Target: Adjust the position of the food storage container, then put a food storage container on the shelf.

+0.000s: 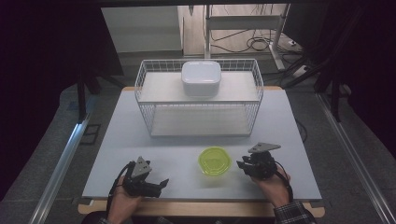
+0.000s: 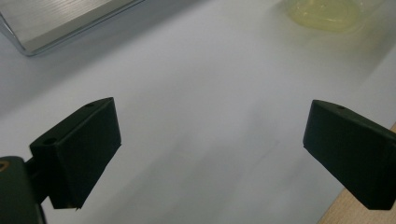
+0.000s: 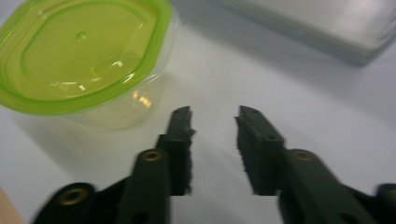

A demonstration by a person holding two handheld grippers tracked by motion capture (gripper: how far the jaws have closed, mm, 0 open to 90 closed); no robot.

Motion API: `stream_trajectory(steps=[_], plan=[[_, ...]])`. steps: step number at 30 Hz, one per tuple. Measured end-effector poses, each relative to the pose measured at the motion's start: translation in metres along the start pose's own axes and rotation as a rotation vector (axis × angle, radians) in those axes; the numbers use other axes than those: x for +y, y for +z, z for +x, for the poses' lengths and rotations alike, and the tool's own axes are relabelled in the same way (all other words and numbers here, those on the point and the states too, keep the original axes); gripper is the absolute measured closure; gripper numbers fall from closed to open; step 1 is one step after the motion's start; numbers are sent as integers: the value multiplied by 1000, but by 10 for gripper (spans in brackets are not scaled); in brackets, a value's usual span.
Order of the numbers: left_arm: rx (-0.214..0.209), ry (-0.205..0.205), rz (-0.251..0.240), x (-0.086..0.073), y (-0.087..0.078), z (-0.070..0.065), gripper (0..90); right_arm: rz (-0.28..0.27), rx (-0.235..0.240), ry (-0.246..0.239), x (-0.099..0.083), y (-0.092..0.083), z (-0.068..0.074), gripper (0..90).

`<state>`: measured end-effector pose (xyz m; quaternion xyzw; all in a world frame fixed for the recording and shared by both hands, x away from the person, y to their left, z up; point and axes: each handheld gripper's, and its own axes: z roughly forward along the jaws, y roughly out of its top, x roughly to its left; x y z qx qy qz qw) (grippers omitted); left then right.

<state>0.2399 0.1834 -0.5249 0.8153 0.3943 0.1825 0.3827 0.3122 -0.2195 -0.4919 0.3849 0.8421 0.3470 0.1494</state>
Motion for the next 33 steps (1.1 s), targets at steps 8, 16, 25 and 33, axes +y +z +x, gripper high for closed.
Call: stream_trajectory(steps=[8, 16, 25, 33], plan=[[-17, 0, -35, -1, -2, 1, 30, -65, -14, -3, -2, -13, -8, 329], [-16, 0, -51, -1, -2, 2, 24, -96, 12, -14, -9, -14, -6, 126], [-16, 7, -51, -1, -1, 1, 24, -93, 22, -22, -14, -15, -8, 72], [-19, 8, -52, -1, -1, 1, 24, -105, 24, -20, -12, -12, -5, 30]])
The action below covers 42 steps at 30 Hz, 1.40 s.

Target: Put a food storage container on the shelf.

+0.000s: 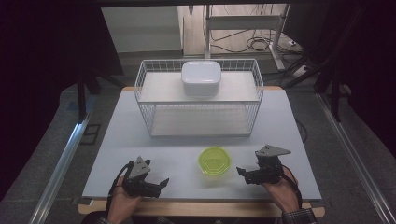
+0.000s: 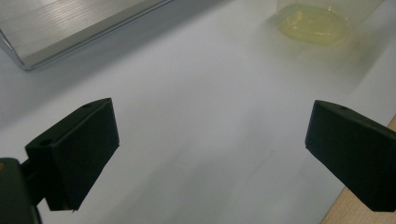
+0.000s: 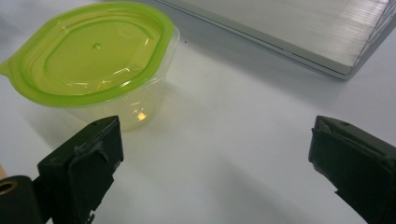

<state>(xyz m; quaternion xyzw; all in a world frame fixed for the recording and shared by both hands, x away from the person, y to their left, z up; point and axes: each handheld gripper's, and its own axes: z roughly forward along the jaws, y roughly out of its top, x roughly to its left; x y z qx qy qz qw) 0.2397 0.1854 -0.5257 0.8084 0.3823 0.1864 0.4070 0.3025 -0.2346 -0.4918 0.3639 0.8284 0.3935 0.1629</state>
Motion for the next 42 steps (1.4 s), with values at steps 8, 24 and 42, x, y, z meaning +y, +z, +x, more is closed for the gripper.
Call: stream_trajectory(steps=[8, 24, 42], plan=[[-5, 4, 0, 0, 1, -1, 24, 3, 27, 40, 4, 1, 1, 29], [0, 10, 5, 0, 1, -1, 24, 26, 86, 54, 23, 2, 11, 145], [4, 21, 14, 1, 2, -3, 24, 64, 272, 244, 38, 29, -6, 432]])
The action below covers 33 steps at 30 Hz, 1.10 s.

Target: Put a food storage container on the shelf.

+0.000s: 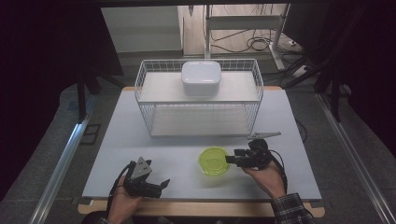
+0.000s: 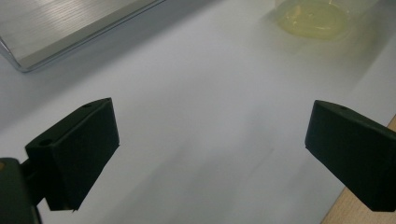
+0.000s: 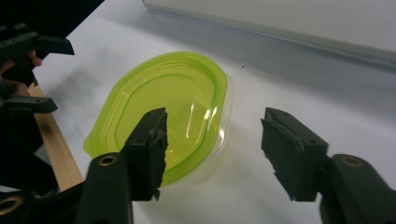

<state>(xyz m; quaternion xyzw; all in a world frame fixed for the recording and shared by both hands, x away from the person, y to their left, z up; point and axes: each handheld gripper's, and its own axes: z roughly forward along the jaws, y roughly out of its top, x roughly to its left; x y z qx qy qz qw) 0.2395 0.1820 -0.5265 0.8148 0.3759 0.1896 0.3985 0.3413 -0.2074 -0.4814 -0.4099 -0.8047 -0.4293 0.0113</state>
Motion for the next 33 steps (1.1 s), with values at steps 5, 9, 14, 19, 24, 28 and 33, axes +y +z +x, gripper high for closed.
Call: stream_trajectory(steps=[5, 9, 14, 19, 24, 28, 33], plan=[[0, 3, 4, 0, 1, 0, 25, 27, 36, 50, 4, 8, -8, 531], [-2, 3, 4, 0, 1, -1, 25, 31, 79, 117, 7, 12, -13, 597], [-2, 9, 8, 0, 1, -1, 25, 52, 101, 155, 10, 17, -16, 662], [-2, 10, 10, 0, 1, -1, 25, 67, 134, 178, 11, 19, -18, 772], [-1, 11, 10, 0, 1, -1, 25, 74, 167, 186, 12, 19, -17, 806], [-1, 11, 11, 0, 1, -1, 25, 72, 185, 185, 13, 18, -14, 814], [0, 12, 11, 0, 1, -1, 25, 70, 183, 185, 14, 18, -12, 817]])
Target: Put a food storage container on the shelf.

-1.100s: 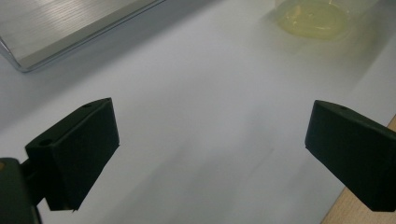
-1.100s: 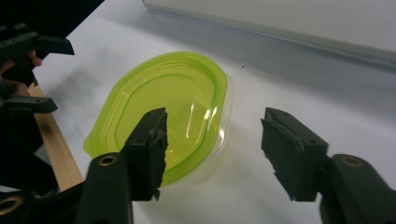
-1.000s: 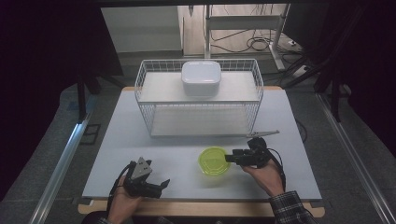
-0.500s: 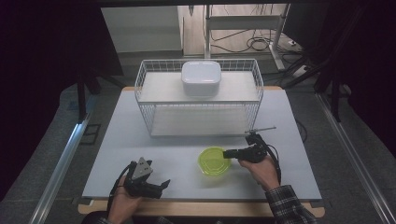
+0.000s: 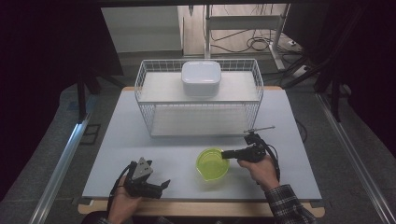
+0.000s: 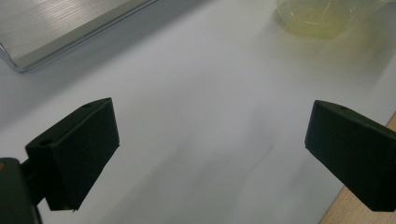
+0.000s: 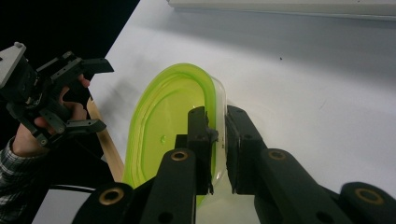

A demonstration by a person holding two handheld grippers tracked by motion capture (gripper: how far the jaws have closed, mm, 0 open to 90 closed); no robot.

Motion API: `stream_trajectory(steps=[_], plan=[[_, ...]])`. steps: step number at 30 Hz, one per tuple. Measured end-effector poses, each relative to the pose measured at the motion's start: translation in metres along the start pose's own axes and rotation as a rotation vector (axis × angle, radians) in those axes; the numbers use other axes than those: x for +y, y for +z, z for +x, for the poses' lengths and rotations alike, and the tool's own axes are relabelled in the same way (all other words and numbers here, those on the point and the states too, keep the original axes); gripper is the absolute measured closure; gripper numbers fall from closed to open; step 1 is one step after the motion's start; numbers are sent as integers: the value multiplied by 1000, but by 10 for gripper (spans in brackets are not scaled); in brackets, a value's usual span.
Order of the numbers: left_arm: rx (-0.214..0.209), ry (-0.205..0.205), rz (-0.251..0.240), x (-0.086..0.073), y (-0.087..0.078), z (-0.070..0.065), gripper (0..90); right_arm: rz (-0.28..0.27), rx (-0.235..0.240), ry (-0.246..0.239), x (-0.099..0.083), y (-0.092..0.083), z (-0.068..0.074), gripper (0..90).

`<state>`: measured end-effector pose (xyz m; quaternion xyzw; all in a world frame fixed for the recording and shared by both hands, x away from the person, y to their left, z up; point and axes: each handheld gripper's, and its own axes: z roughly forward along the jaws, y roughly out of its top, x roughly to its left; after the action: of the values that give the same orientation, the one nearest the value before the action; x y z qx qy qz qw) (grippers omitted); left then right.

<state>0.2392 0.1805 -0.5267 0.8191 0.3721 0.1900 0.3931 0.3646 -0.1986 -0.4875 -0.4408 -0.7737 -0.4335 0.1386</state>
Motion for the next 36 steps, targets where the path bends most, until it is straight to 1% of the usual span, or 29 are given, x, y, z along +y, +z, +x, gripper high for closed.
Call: stream_trajectory(steps=[7, 9, 12, 15, 19, 29, 36], plan=[[1, 0, 0, 0, 0, 0, 25, -19, -4, 13, 0, -2, -1, 819], [1, -2, -1, 0, 0, 0, 25, -25, 6, 24, 0, -4, -1, 819], [1, -4, -4, 0, 0, 0, 25, -35, 6, 20, 2, -7, 0, 819], [3, -5, -6, 0, -1, 1, 25, -45, 26, 31, 3, -10, 1, 819], [2, -5, -8, 0, -1, 1, 25, -63, 36, 32, 6, -14, 3, 819], [0, -10, -11, 0, -1, 1, 25, -99, 66, 29, 19, -26, 13, 819], [3, -14, -15, 0, -2, 1, 25, -118, 77, 7, 31, -35, 24, 819]])
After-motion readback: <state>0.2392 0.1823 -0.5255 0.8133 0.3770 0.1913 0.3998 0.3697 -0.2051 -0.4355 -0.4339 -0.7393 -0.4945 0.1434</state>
